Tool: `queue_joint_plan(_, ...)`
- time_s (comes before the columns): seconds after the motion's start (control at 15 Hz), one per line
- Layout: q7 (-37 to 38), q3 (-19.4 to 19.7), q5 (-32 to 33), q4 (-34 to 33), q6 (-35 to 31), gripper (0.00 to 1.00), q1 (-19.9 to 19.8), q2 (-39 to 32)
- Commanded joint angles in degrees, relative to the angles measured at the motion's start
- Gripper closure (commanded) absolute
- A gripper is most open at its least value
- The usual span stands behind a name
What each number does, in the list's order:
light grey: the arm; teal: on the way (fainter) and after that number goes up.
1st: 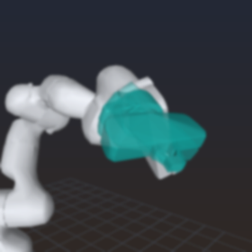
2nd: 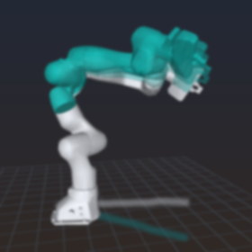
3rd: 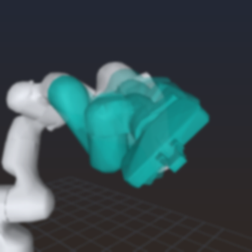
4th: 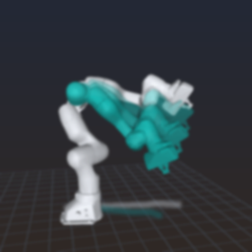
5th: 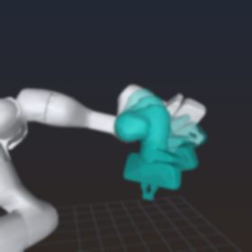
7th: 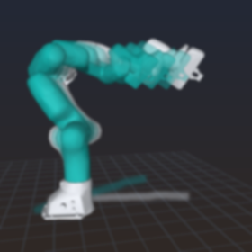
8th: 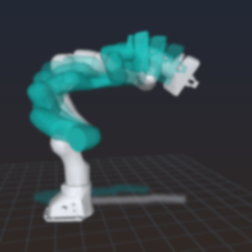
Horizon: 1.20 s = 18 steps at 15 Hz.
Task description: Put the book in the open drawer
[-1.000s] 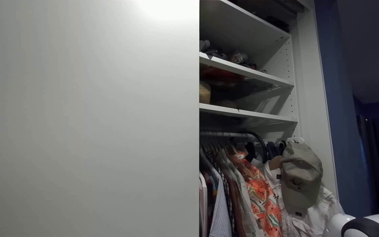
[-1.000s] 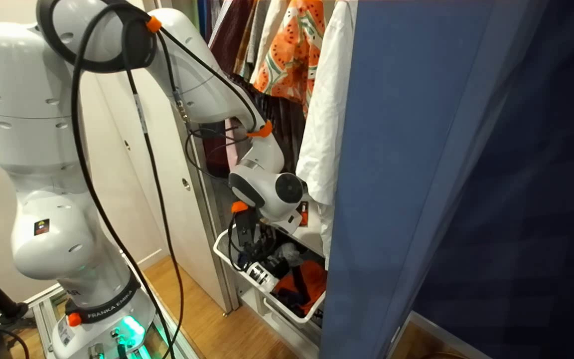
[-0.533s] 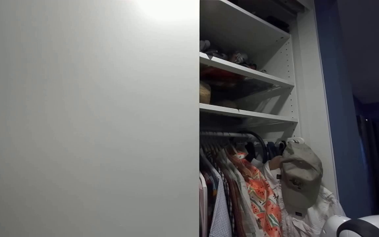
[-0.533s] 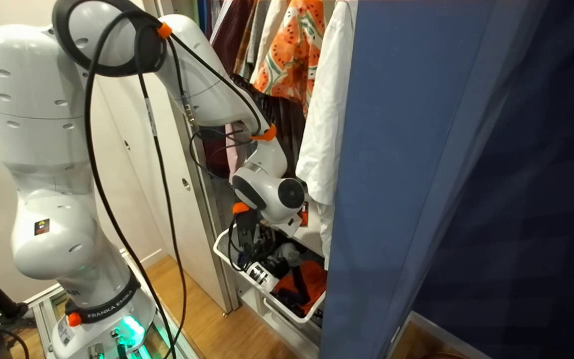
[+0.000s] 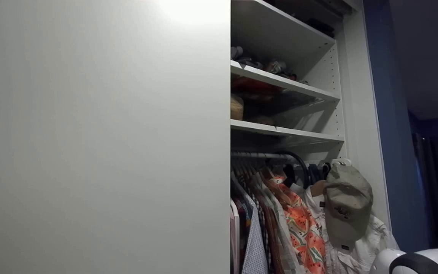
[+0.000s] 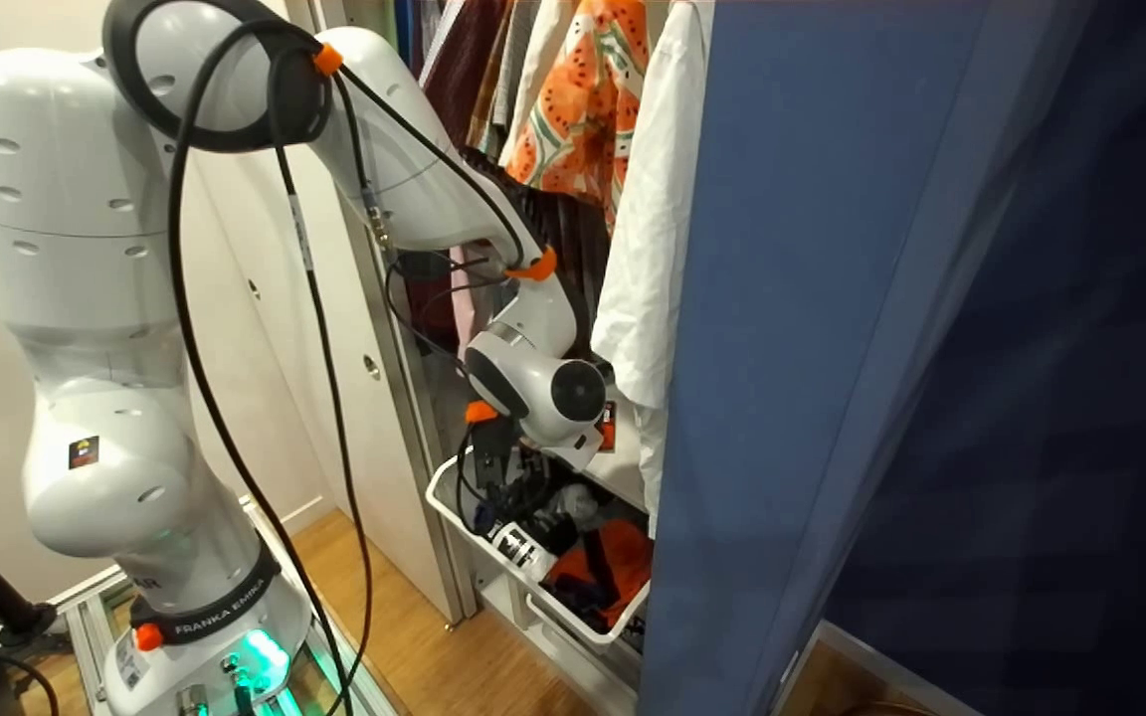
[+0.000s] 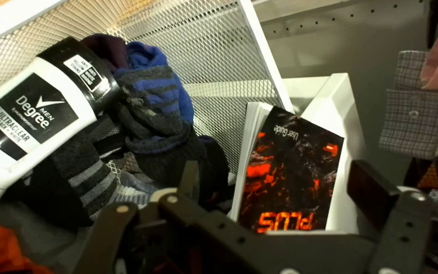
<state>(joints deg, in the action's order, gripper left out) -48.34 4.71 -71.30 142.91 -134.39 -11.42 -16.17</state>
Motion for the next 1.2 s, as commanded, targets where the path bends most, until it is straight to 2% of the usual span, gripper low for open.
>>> queue_joint_plan(0.0,-1.5,0.7,-3.1,-0.1,1.8,0.0,0.4,0.5)
queue_joint_plan(0.27,0.9,1.3,-1.0,0.2,4.2,0.0,0.5,0.3)
queue_joint_plan(0.4,0.6,1.6,0.2,0.1,8.3,0.0,0.0,0.5)
queue_joint_plan(0.53,0.2,1.9,-1.7,0.1,11.6,0.0,-0.4,0.4)
queue_joint_plan(0.87,7.7,3.2,0.2,0.7,11.7,0.0,0.7,0.7)
queue_joint_plan(0.93,4.4,3.0,-0.5,0.2,11.2,0.0,0.7,0.0)
queue_joint_plan(1.13,4.7,3.0,-0.5,0.2,11.2,0.0,0.8,0.0)
